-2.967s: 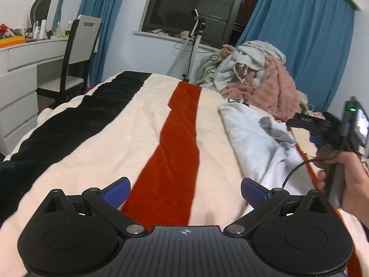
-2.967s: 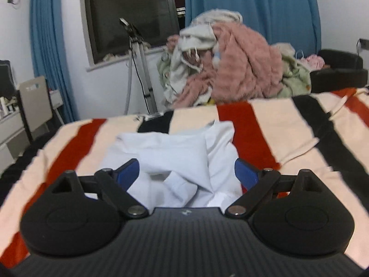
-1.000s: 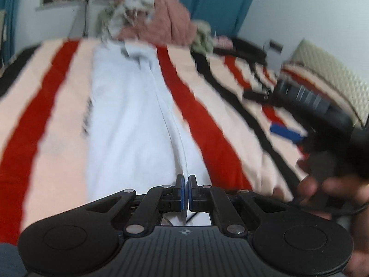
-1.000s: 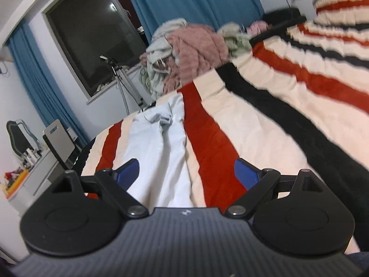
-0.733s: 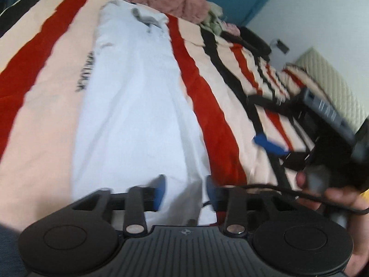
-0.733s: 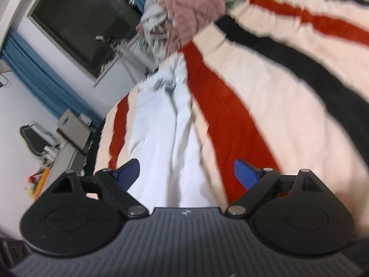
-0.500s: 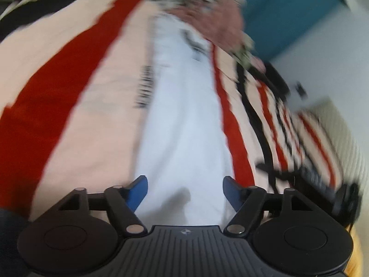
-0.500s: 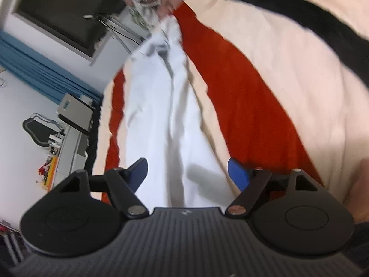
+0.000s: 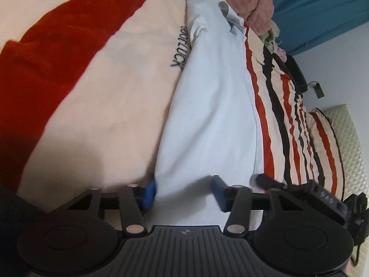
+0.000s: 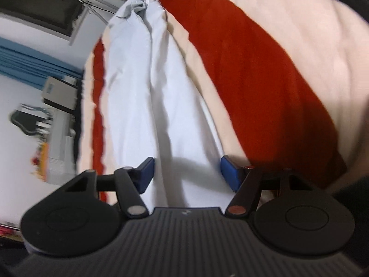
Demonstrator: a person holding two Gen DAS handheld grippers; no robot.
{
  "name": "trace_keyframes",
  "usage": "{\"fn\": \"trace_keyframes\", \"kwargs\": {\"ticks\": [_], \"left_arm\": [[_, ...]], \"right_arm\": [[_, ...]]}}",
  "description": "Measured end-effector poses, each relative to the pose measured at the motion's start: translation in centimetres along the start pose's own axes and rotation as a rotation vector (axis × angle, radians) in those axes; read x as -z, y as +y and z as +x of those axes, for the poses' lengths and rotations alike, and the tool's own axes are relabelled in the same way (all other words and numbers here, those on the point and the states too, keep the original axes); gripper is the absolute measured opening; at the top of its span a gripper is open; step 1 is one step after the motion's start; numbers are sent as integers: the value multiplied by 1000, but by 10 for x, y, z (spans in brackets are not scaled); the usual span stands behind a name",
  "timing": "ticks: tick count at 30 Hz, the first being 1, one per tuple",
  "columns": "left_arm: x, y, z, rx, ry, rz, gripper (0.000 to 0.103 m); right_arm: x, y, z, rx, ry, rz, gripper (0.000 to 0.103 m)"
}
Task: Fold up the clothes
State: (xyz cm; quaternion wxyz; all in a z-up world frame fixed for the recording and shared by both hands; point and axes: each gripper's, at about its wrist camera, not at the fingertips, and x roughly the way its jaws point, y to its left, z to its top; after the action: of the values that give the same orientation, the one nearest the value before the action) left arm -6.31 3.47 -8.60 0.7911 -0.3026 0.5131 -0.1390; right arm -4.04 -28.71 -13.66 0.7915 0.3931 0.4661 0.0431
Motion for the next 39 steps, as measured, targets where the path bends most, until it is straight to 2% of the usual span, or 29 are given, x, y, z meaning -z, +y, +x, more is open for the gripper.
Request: {"fn": "trace_keyframes", "kwargs": {"ticks": [3,6,8,11,12,14,15,16,17,19,21,25,27,31,34,37,39], "left_arm": [[5,3,-2,8,11,-7,14],[11,2,-5,11,-3,5,9],[14,2,-6,9,-8,11,10],[14,1,-2,4,12,10,18],[14,0,-1,7,21,14,26],[17,-2,3,8,26,21,27],[17,-3,4,6,28,21,25],[17,-2,5,0,30,13,23],[17,-1,6,-1,31,6,17],[15,1,4,18,25,-16,5],[12,4,-1,66,4,-65,4],[8,9,-27,239,-62,-187,3],[5,2,-41,298,-88,-207,3],[1,-28,-66,352,-157,-190,3],[4,-45,-90,383,-195,-176,2],[15,-57,-116,382,-210,-156,2],[31,-58,-131,355,-195,-148,2]], "right_arm": [[10,9,-5,103,-61,-52,63],[14,15,-3,195,-95,-91,64],[12,13,4,213,-47,-93,65],[7,2,14,131,95,-53,67],[6,0,16,101,131,-46,67],[9,-1,17,58,170,-38,66],[10,-1,16,51,173,-37,61],[12,1,14,61,163,-48,46],[13,2,11,70,152,-58,40],[16,4,4,68,120,-65,16],[20,5,-6,49,79,-59,12],[15,-4,-34,-73,-19,43,11],[11,1,-50,-134,-61,66,11],[2,28,-92,-238,-140,27,10],[3,47,-123,-271,-184,-32,9],[11,56,-148,-284,-199,-82,9],[20,60,-156,-281,-190,-108,9]]}}
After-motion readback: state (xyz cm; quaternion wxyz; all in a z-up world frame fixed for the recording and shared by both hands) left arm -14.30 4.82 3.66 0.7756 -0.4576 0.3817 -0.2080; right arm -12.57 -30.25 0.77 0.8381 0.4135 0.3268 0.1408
